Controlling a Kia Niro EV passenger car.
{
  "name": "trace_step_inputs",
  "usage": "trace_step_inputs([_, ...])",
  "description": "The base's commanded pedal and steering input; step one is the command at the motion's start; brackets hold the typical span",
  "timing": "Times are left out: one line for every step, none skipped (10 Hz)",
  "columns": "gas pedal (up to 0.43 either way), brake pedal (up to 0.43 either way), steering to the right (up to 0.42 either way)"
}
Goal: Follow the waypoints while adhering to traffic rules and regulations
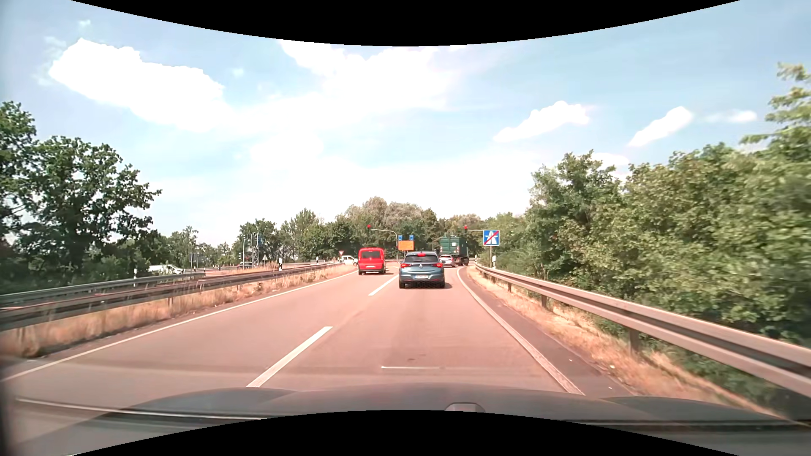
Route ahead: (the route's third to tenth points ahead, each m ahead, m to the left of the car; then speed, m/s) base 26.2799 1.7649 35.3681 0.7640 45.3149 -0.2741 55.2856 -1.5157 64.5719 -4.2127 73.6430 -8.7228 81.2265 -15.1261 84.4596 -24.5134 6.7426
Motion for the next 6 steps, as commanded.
trace_step_inputs([0.000, 0.134, -0.002])
trace_step_inputs([0.000, 0.128, -0.002])
trace_step_inputs([0.000, 0.128, -0.002])
trace_step_inputs([0.000, 0.128, -0.001])
trace_step_inputs([0.000, 0.128, -0.001])
trace_step_inputs([0.000, 0.128, -0.001])
